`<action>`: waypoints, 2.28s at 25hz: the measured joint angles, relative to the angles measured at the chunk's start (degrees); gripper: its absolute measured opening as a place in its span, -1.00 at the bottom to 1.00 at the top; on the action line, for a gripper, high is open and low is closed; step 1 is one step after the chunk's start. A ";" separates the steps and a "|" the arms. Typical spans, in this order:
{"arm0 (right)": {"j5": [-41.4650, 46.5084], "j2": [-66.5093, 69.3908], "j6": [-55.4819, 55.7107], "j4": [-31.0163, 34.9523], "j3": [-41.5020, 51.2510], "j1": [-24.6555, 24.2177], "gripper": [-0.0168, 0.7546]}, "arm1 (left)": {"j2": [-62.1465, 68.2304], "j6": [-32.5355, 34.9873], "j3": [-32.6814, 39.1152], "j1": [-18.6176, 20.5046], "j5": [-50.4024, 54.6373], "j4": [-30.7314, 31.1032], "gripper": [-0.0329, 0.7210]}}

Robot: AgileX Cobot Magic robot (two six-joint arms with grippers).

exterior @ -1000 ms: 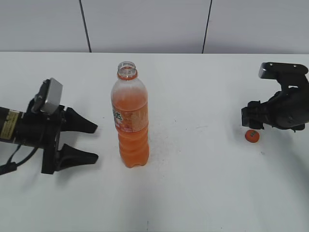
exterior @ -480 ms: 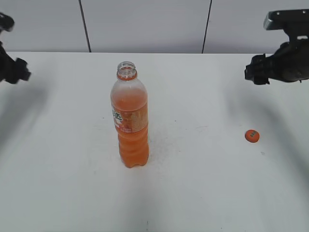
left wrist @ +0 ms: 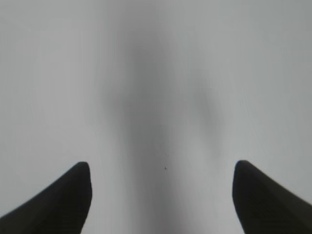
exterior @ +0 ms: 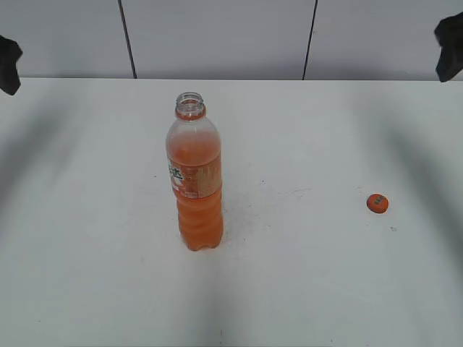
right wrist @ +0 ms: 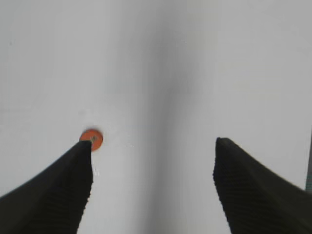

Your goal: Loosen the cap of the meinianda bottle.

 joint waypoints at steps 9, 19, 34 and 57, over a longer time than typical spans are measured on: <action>11.07 -13.89 -3.28 5.77 3.47 -0.07 0.54 | -17.35 0.39 9.47 0.00 8.91 -2.28 0.52; 2.68 -51.45 -3.44 6.95 42.57 -0.07 0.54 | -59.46 0.39 44.88 0.00 -1.44 -5.43 0.52; -0.79 -80.06 -3.44 7.89 56.63 -0.07 0.54 | -96.82 0.39 55.62 0.00 0.72 -9.49 0.42; 0.66 -95.73 -3.23 8.49 58.01 -0.07 0.54 | -103.02 -1.35 55.66 0.00 1.09 -10.10 0.38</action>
